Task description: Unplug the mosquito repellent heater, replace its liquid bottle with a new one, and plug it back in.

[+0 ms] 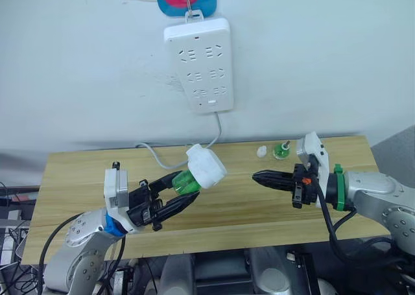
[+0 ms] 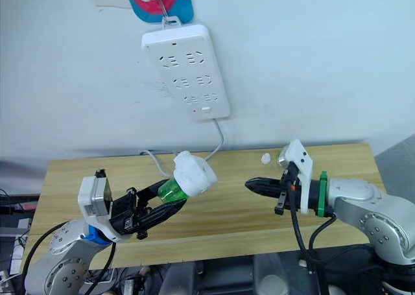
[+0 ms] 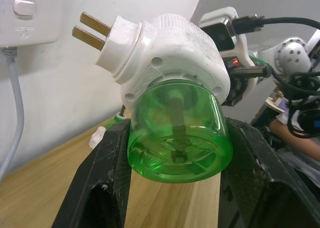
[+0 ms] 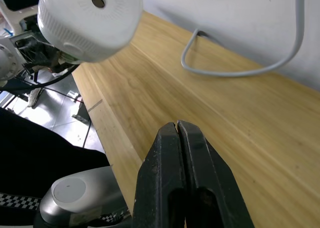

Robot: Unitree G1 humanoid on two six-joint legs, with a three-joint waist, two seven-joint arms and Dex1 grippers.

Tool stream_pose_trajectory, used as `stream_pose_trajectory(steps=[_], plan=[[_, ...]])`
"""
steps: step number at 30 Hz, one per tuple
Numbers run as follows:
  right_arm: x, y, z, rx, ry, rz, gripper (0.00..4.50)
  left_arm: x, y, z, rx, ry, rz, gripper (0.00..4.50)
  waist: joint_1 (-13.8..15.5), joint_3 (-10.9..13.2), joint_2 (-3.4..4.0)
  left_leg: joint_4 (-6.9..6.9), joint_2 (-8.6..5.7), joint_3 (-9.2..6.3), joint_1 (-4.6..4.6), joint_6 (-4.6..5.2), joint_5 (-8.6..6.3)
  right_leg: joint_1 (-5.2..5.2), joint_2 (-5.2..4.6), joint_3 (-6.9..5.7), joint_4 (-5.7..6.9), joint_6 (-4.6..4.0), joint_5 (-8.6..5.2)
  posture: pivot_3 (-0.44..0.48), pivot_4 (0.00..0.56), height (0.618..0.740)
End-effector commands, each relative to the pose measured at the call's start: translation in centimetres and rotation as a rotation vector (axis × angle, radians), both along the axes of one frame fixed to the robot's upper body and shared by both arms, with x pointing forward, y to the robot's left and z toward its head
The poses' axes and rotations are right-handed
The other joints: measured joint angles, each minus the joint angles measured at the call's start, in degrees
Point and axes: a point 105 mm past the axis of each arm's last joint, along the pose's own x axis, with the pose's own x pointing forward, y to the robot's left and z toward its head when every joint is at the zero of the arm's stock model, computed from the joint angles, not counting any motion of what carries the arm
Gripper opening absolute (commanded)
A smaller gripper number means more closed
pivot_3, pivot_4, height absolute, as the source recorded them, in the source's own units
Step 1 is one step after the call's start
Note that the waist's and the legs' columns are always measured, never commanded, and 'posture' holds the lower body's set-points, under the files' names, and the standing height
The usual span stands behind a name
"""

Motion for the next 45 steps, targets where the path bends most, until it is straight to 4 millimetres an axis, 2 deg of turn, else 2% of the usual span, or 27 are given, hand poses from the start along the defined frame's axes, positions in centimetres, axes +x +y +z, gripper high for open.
stream_pose_trajectory(steps=[1, 22, 37, 45], plan=[[-0.9, 0.2, 0.5, 0.007, -0.024, 0.019, 0.04, -0.6, -0.1, 1.1, -0.011, -0.058, 0.003, 2.26, 0.01, -0.11, 0.00, 0.00, 0.00, 0.00, 0.02, 0.01, -0.01, 0.02, 0.00, 0.00, 0.01, 0.00, 0.00, -0.209, 0.297, 0.740], [-2.1, -0.1, -0.6, -0.015, 0.031, 0.020, 0.04, -0.9, 0.2, 0.7, -0.017, -0.045, 0.004, 2.26, 0.00, -0.16, -0.01, 0.00, 0.01, -0.02, 0.07, 0.11, -0.06, 0.10, 0.02, 0.00, -0.01, 0.00, 0.00, -0.219, 0.309, 0.740], [-2.1, 0.0, -1.5, -0.025, 0.046, 0.013, 0.04, -1.3, 0.1, 0.2, -0.009, -0.036, 0.009, 2.26, 0.02, -0.19, -0.02, 0.00, 0.01, -0.02, 0.08, 0.12, -0.06, 0.10, 0.02, 0.00, -0.01, 0.00, 0.00, -0.205, 0.300, 0.740], [-1.8, -0.2, -3.5, -0.063, 0.062, -0.007, 0.04, -1.5, 0.5, -1.0, 0.012, -0.026, 0.030, 2.26, 0.26, -0.74, -0.03, -0.02, 0.00, -0.03, 0.08, 0.11, -0.06, 0.10, 0.02, -0.01, -0.03, 0.00, 0.00, -0.196, 0.288, 0.740]])
